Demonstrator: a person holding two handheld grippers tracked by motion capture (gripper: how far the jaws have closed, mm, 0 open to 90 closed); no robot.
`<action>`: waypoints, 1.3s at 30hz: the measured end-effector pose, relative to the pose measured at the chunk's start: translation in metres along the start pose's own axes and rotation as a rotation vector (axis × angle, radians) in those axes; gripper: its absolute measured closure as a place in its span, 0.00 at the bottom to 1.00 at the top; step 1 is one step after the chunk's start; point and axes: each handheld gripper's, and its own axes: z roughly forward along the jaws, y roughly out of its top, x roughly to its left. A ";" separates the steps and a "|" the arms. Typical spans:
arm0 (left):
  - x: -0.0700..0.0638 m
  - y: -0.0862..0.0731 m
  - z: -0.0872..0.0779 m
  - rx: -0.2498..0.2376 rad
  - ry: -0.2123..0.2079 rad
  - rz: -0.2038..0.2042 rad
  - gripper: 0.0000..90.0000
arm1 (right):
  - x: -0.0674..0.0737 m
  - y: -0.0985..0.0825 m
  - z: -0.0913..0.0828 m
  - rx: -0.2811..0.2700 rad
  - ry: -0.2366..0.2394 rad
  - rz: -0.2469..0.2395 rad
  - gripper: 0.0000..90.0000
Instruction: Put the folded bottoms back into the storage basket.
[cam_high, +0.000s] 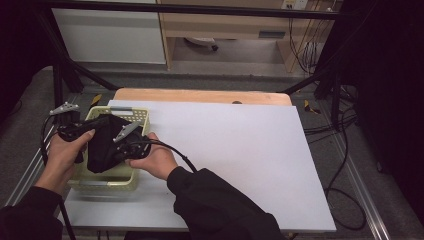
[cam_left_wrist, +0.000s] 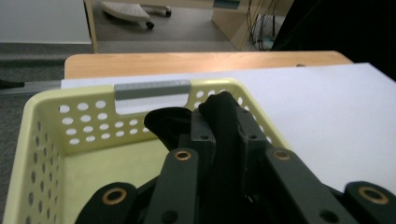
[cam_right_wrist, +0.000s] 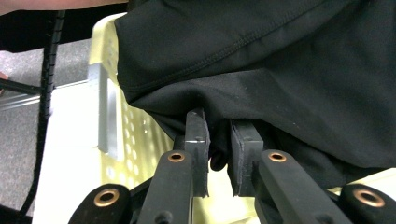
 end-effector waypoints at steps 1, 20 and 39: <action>0.000 0.001 0.001 -0.006 0.001 -0.001 0.90 | -0.001 0.000 0.000 -0.001 -0.007 0.005 0.89; -0.004 0.005 0.006 -0.047 0.046 -0.010 0.39 | 0.005 -0.005 -0.022 -0.011 -0.016 0.069 0.38; -0.061 -0.028 -0.024 -0.073 0.013 -0.026 0.15 | -0.002 -0.069 -0.100 -0.074 -0.277 0.142 0.09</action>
